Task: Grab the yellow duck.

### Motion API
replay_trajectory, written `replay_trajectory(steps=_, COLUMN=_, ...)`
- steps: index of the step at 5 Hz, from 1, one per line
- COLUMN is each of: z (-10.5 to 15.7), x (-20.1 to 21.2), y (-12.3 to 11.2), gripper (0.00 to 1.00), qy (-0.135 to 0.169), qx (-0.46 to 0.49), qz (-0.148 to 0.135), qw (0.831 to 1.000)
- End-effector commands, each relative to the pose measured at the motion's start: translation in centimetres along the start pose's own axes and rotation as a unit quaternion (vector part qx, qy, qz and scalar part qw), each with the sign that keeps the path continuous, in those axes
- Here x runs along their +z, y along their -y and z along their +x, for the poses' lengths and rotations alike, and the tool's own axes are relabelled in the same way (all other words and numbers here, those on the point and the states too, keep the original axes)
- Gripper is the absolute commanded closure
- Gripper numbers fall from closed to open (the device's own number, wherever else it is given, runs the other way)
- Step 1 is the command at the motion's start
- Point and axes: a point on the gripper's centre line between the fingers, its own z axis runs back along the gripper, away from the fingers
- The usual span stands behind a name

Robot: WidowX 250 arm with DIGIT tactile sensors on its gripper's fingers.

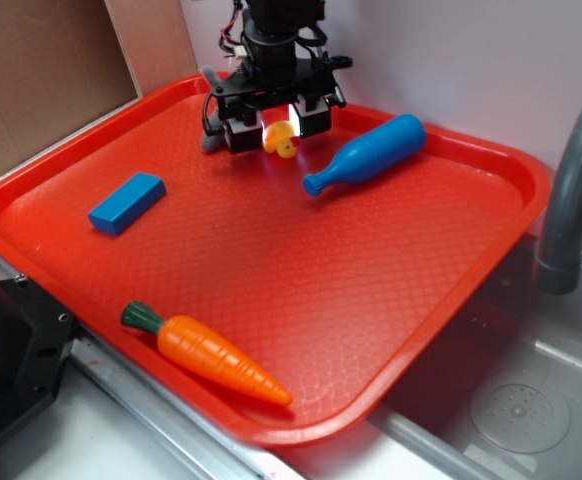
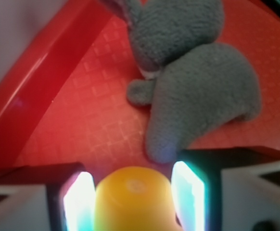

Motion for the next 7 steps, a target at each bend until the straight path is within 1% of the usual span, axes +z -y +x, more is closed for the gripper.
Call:
replay_trajectory(steps=1, z=1.4, x=7.0, y=-1.3, gripper=1.00, qy=-0.032, qx=-0.202, qz=-0.037, qw=0.978)
replay_trajectory(steps=2, z=1.8, x=8.9, y=-2.1, gripper=1.00, qy=-0.046, qx=-0.285, qz=-0.045, qw=0.956)
replay_trajectory(steps=3, z=1.8, x=11.5, y=-3.5, gripper=1.00, qy=-0.061, qx=-0.384, qz=-0.060, qw=0.920)
replay_trajectory(steps=4, z=1.0, x=13.2, y=-4.9, gripper=1.00, qy=-0.054, qx=-0.431, qz=-0.081, qw=0.897)
replay_trajectory(steps=5, z=0.4, x=14.3, y=-6.8, gripper=1.00, qy=-0.055, qx=-0.446, qz=-0.105, qw=0.887)
replay_trajectory(steps=6, z=-0.1, x=14.7, y=-7.8, gripper=1.00, qy=-0.054, qx=-0.431, qz=-0.115, qw=0.894)
replay_trajectory(steps=7, z=0.5, x=14.0, y=-7.7, gripper=1.00, qy=-0.075, qx=-0.394, qz=-0.096, qw=0.911)
